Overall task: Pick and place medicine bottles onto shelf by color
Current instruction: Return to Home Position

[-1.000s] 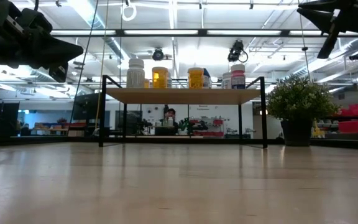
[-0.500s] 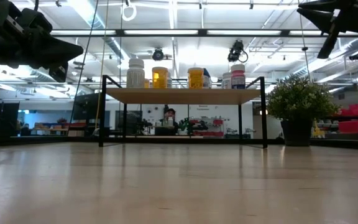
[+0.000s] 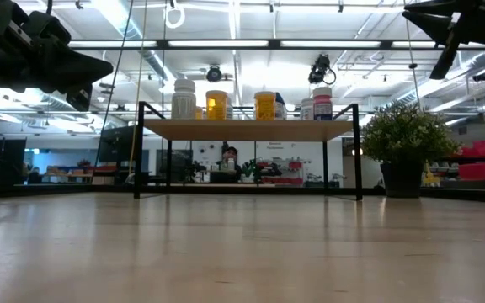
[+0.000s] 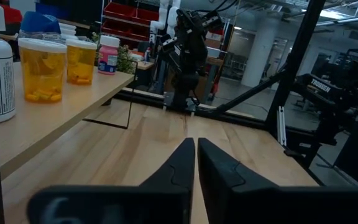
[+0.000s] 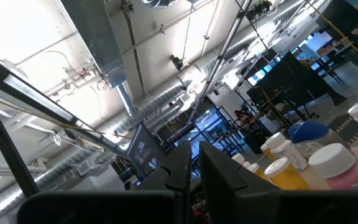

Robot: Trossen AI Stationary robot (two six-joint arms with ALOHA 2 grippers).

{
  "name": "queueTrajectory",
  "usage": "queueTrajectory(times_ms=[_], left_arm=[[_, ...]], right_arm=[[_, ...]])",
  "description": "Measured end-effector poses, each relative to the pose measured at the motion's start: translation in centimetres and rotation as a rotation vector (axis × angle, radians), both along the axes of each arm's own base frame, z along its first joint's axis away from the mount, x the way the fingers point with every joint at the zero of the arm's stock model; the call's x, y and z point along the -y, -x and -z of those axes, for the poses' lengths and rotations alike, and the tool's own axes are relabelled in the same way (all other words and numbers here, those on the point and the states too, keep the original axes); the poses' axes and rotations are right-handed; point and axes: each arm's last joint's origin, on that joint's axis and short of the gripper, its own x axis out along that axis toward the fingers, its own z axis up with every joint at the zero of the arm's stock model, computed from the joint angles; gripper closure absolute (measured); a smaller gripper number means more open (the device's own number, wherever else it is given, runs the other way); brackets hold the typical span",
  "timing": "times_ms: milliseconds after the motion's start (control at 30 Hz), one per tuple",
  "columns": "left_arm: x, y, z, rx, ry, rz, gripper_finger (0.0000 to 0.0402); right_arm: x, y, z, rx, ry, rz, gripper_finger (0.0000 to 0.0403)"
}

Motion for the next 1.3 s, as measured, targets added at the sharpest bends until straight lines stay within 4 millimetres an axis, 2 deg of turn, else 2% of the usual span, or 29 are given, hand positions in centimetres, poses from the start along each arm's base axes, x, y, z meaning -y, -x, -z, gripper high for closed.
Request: queueTrajectory(times_ms=[1300], left_arm=[[0.00,0.00,0.00,0.000,0.000,0.000,0.0369]], right_arm=[[0.00,0.00,0.00,0.000,0.000,0.000,0.0364]])
